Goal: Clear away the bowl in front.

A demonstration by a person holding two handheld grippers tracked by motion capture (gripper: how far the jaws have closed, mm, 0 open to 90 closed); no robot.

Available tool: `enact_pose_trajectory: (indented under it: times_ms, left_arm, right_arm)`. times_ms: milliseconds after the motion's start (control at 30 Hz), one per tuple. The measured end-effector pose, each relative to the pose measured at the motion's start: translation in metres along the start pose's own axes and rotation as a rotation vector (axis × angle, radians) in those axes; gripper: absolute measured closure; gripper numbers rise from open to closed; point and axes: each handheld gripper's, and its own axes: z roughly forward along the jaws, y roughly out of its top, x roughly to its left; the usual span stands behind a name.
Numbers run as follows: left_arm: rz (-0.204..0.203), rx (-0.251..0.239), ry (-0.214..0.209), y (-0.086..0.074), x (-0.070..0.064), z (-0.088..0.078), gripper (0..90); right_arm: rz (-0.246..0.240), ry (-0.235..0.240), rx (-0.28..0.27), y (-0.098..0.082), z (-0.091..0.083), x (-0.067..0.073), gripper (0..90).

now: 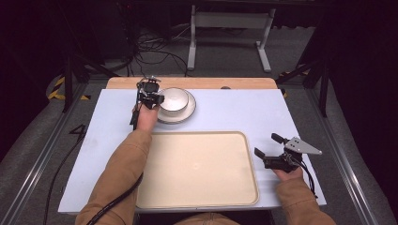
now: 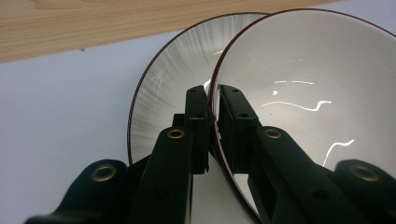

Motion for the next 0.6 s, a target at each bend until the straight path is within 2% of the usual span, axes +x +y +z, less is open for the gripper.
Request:
enact_pose_trajectory:
  times_ms: [100, 233, 600]
  left_arm:
    - [-0.01, -0.01, -0.002, 0.001, 0.0, -0.002, 82.6]
    - [-0.002, -0.026, 0.008, 0.002, -0.001, -0.007, 82.3]
    - [0.014, -0.025, 0.003, 0.007, 0.001, -0.018, 81.8]
  right_arm:
    - [0.0, 0.0, 0.0, 0.0, 0.0, 0.0, 3.1]
    - [-0.001, 0.0, 0.0, 0.0, 0.0, 0.0, 3.1]
    - [-0.002, -0.002, 0.003, 0.0, 0.0, 0.001, 3.1]
